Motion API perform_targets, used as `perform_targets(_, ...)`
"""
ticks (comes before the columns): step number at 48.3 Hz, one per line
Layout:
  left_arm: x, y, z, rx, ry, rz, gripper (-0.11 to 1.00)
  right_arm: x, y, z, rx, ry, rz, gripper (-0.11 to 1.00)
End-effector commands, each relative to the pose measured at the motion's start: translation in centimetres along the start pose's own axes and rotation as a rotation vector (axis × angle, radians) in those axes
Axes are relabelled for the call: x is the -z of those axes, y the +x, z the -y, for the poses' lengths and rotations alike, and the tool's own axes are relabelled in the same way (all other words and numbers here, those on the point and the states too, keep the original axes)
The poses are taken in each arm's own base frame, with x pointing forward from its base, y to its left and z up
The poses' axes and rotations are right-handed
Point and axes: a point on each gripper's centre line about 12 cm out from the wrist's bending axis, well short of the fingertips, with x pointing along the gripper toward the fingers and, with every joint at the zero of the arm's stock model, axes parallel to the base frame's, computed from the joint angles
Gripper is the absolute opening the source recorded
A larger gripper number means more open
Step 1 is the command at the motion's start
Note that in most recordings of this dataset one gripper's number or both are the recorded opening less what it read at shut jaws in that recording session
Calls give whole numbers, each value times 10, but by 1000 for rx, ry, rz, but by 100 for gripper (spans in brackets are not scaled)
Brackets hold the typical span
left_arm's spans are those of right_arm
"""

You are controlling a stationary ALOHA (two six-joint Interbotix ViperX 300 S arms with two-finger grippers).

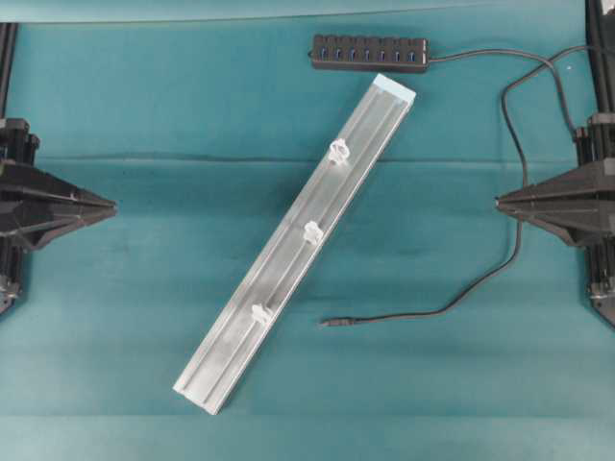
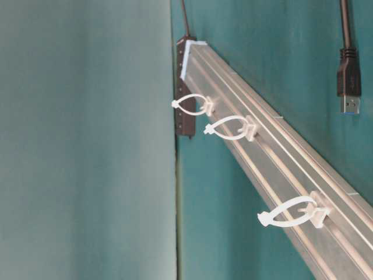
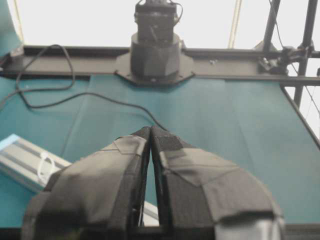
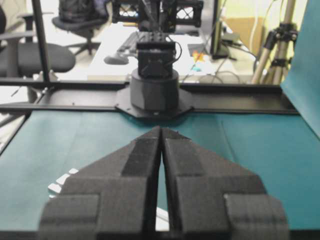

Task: Pass the USB cable through three rings with both arms.
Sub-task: 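Move the right gripper down to the black USB plug on the table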

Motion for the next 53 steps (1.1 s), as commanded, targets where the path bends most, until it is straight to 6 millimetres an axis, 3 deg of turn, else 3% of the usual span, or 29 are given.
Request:
perform_targets(1, -21, 13, 3, 17, 6, 31, 14, -1, 5, 2, 12, 22, -8, 9)
perform_targets(12, -30, 29, 4, 20, 6, 12, 0, 17, 33, 3, 36, 159, -318, 1)
perform_targets(22, -38, 36, 7, 32, -21, 10, 0, 40, 60, -3, 41, 223, -601, 1)
perform_targets(42, -34, 45, 7, 30, -20, -60, 0, 93, 107, -27, -3, 173, -1019, 0)
perform_targets(53, -36, 46, 7, 29, -22, -60, 0, 119, 138, -48, -46, 132, -1164, 1)
